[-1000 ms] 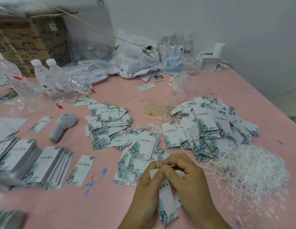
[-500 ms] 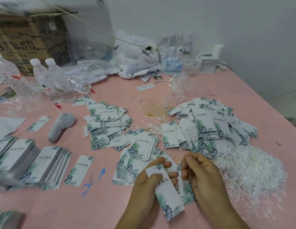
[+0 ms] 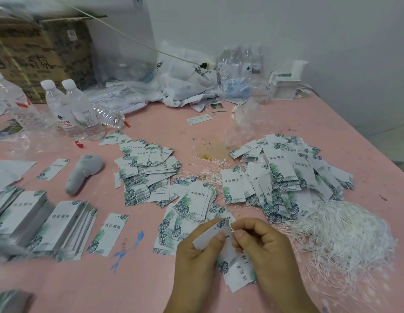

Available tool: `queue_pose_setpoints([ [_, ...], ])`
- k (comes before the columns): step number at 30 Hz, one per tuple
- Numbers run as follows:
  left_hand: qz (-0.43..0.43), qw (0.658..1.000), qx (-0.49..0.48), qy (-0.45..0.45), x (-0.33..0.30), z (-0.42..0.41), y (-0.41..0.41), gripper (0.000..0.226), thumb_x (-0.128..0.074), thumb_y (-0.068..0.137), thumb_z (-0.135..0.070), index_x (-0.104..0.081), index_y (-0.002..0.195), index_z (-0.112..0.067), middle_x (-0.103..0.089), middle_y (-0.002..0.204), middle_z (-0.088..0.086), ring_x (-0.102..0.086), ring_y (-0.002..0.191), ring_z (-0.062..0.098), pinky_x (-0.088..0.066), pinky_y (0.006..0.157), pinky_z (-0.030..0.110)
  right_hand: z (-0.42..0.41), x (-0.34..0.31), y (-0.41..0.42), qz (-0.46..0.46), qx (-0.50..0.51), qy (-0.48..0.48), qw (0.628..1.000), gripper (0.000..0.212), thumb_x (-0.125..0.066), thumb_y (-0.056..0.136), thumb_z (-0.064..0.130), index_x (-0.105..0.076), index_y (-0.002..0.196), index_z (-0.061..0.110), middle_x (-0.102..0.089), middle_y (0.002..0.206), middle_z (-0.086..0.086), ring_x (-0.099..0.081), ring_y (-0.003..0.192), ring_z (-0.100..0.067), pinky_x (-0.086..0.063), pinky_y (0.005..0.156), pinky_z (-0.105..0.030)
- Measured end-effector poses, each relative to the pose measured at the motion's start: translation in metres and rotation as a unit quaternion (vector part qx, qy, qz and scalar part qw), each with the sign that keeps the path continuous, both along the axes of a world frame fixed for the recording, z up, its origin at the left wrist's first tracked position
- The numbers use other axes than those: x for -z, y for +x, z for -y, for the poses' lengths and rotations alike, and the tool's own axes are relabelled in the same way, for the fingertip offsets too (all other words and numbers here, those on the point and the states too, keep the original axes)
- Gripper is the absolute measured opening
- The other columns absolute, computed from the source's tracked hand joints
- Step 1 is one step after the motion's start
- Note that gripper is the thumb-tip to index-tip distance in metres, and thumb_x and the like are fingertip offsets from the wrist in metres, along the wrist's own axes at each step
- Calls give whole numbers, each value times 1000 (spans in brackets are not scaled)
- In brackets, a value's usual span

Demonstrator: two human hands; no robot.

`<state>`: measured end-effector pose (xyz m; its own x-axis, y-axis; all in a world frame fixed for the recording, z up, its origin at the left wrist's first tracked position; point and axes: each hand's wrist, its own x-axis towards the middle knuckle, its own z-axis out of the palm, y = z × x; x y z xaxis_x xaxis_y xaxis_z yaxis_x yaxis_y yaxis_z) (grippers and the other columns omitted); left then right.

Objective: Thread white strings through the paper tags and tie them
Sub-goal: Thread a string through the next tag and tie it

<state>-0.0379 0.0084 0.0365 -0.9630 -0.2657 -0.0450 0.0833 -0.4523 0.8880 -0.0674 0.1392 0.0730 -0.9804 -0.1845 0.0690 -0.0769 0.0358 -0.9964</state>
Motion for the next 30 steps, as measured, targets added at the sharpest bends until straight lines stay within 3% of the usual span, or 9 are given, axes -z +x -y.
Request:
queue_pose_setpoints([
  [2,-12,1000,-13,-17,0,-1,1,26,-79,74,-15,-77,100,-13,-75,94,20,-73,83,32,-58,67,34,4,1,3,-33,21,21,999,34,-69,86,3,-72,90,37,-72,79,1,-67,70,-7,-52,66,-14],
  [5,-31,997,-36,-68,-1,-1,2,22,-80,74,-15,-77,96,-13,-75,90,16,-72,80,25,-57,67,30,9,2,7,-80,42,27,996,42,-71,84,0,-66,94,40,-71,86,3,-67,76,-9,-51,72,-13],
  [9,-39,990,-54,-122,-1,-2,3,30,-83,71,-33,-76,94,-15,-74,87,13,-71,79,26,-58,69,34,17,1,11,-120,76,45,989,34,-70,77,16,-63,96,43,-71,81,13,-67,76,-7,-49,71,-9],
  [13,-31,988,-52,-139,-3,-4,6,34,-83,70,-40,-75,93,-16,-73,85,12,-70,77,25,-57,69,38,17,1,13,-149,90,74,982,45,-75,80,2,-62,96,42,-70,83,15,-66,79,-5,-46,70,-6],
  [16,-31,988,-47,-145,-5,-5,7,34,-82,68,-42,-76,93,-21,-75,88,11,-72,80,24,-58,69,33,16,0,13,-161,96,90,978,49,-75,79,-1,-61,96,42,-69,83,18,-66,80,-3,-45,70,-5],
  [21,-74,975,-11,-210,-12,-5,8,22,-71,83,-31,-76,104,-26,-72,103,4,-70,98,19,-54,76,20,15,1,11,-187,109,100,971,45,-77,78,0,-61,97,38,-69,82,18,-65,77,-1,-44,71,-3],
  [25,-90,969,13,-229,-8,-1,6,33,-59,87,-34,-73,116,-23,-68,110,5,-66,106,27,-55,83,30,10,2,8,-203,113,110,966,40,-77,77,-3,-64,90,33,-68,81,15,-64,75,-1,-44,69,-3],
  [29,-50,991,31,-118,1,4,3,43,-57,77,-29,-73,109,-5,-69,104,19,-65,98,44,-50,80,61,7,2,8,-202,100,119,967,47,-77,78,0,-61,98,39,-68,83,15,-64,76,-2,-42,69,-2],
  [30,-36,993,39,-109,2,6,3,43,-57,75,-29,-74,106,-4,-70,100,22,-66,94,45,-51,78,62,6,2,8,-202,98,119,967,47,-77,78,1,-60,98,40,-68,83,16,-64,77,-1,-42,70,-2],
])
